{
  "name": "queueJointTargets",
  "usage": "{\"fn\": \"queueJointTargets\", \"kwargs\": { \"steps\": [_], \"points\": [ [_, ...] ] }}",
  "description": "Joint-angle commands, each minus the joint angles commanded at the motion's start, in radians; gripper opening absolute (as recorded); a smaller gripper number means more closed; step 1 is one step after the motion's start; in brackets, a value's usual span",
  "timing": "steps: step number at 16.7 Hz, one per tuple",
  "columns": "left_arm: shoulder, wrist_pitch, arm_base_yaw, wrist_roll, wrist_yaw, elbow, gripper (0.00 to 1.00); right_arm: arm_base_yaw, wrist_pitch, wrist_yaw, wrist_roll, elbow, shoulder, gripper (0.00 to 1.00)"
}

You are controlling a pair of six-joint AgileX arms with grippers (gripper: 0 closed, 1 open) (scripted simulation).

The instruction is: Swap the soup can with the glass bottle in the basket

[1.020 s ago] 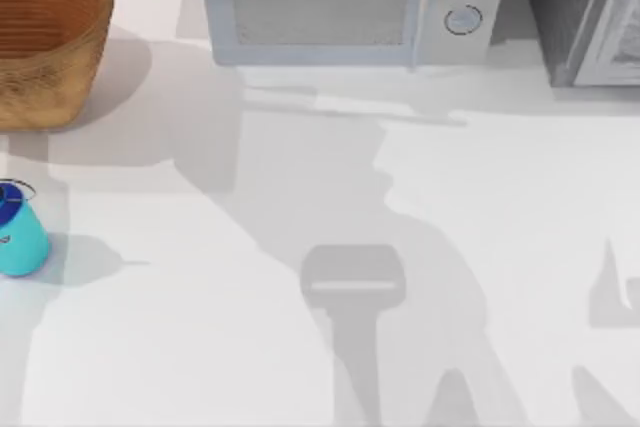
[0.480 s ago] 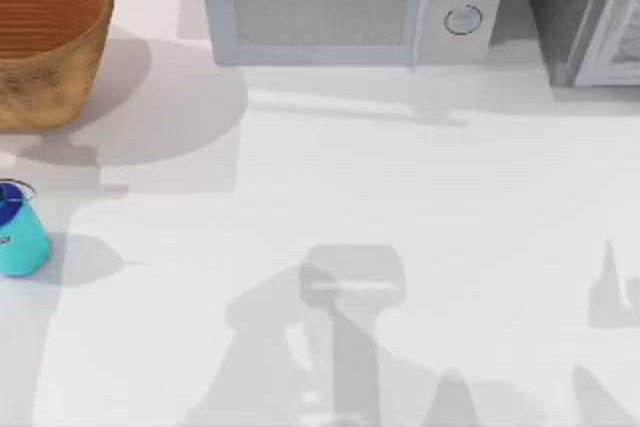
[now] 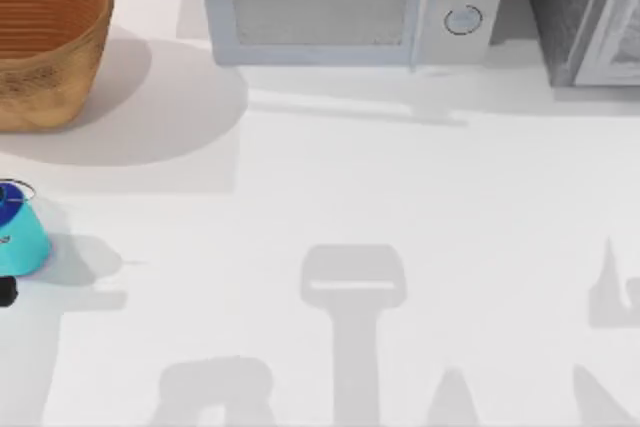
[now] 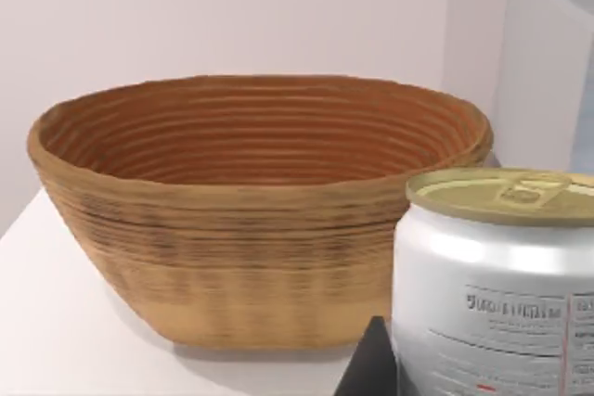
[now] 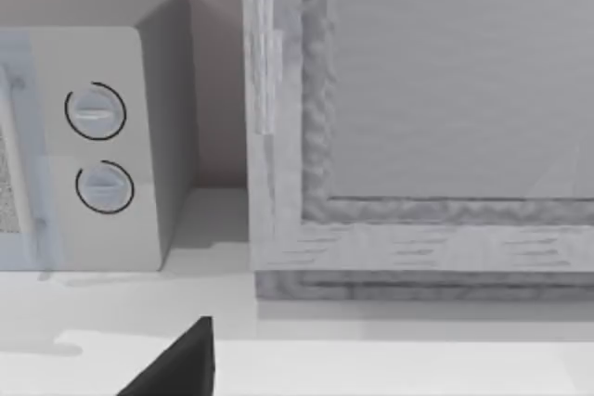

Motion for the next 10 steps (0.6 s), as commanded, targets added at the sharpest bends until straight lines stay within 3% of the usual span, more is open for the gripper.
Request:
{"fn": "queueJointTargets", "kwargs": {
  "steps": [4,10],
  "points": [
    [-0.132,0.048,-0.016,-0.012,-0.006,-0.127,0.0,0.0,0.0,0.0,0.0,0.0,0.0,1.0],
    [-0.134,0.049,-0.014,-0.011,-0.006,-0.133,0.0,0.0,0.0,0.0,0.0,0.0,0.0,1.0]
  ]
}}
